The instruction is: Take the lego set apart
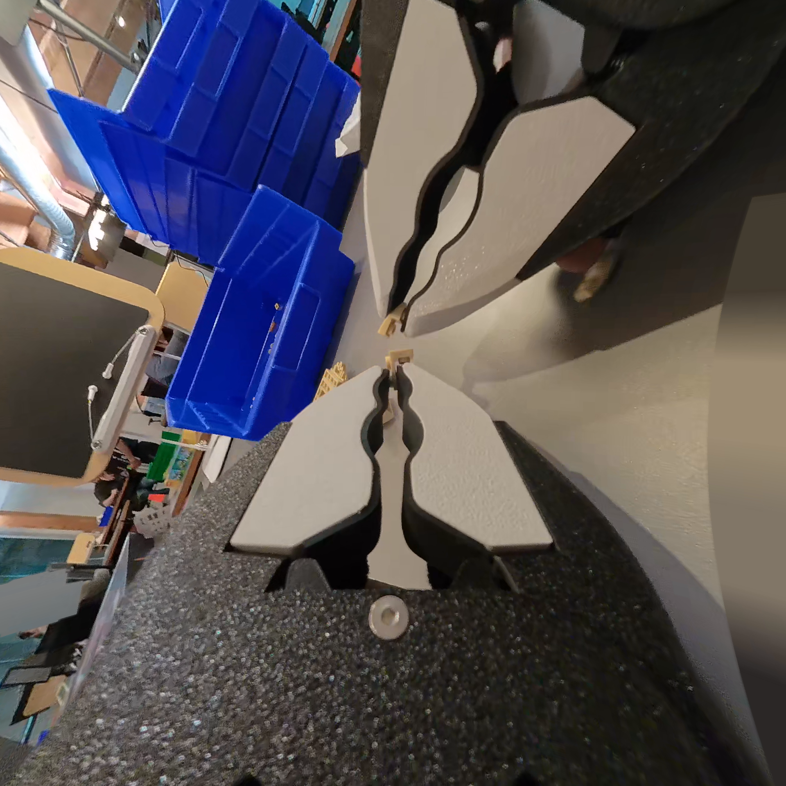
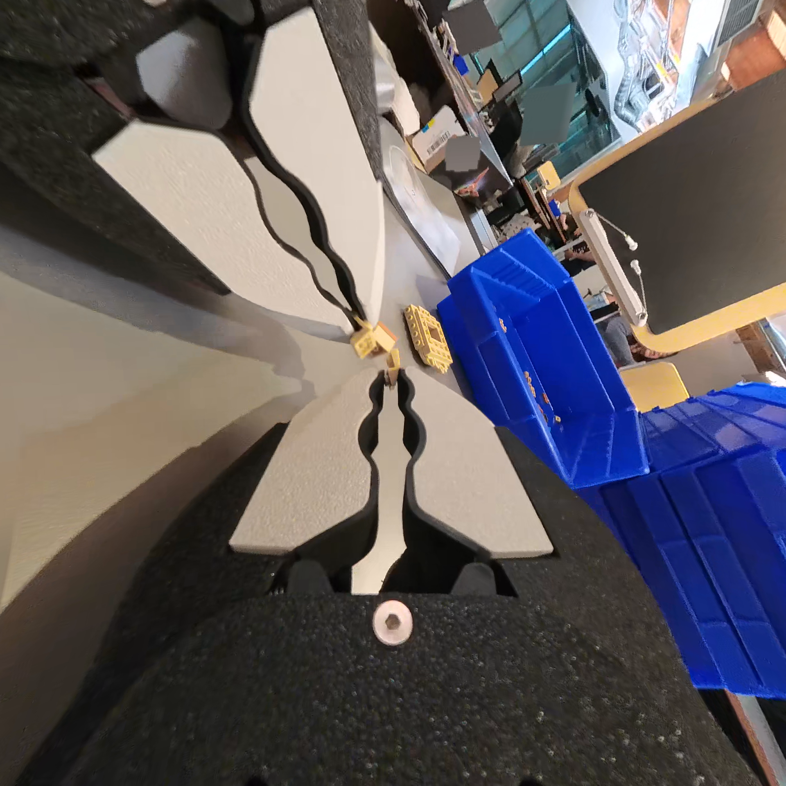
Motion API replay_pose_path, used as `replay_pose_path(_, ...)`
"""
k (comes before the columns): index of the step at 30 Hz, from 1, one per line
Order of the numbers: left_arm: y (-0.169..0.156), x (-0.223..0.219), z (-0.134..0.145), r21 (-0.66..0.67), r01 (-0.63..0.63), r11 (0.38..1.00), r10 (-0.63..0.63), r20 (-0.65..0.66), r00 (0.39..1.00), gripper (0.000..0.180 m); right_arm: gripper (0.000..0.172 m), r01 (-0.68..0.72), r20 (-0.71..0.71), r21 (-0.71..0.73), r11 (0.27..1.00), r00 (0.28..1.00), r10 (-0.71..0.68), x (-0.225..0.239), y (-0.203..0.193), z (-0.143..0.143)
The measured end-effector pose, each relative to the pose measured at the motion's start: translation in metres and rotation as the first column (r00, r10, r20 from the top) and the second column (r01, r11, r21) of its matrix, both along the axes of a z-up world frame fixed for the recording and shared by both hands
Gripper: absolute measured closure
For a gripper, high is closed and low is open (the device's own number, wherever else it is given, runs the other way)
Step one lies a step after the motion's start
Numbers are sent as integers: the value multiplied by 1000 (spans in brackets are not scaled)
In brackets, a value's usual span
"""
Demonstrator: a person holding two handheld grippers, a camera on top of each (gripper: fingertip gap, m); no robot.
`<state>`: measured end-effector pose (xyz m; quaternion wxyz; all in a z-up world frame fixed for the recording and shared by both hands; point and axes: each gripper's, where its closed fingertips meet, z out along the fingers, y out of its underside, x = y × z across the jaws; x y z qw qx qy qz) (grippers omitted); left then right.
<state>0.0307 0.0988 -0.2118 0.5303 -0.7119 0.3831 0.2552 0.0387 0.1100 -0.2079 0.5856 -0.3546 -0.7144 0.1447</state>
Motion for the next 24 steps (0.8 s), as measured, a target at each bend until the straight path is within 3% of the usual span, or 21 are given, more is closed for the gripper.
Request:
replay_pose_path(10,0,-3,-3,-21,-16,1000,18,61,998,177,166,31,0,-161,986,999,-32,9,18,4)
replay_pose_path(15,0,-3,-1,-14,-17,1000,19,92,996,177,166,13,-14,-217,976,1000,-16,12,29,20)
replay_pose_path(18,0,-3,0,-14,-20,1000,22,111,994,177,166,84,-18,-149,985,996,-87,-5,67,53)
replay_pose_path(21,0,-5,0,-10,-30,999,31,104,994,177,165,170,-11,-208,963,984,-176,-40,118,87)
replay_pose_path(24,0,-7,0,-8,-39,999,40,111,993,177,151,281,59,-278,919,959,-276,-73,173,91)
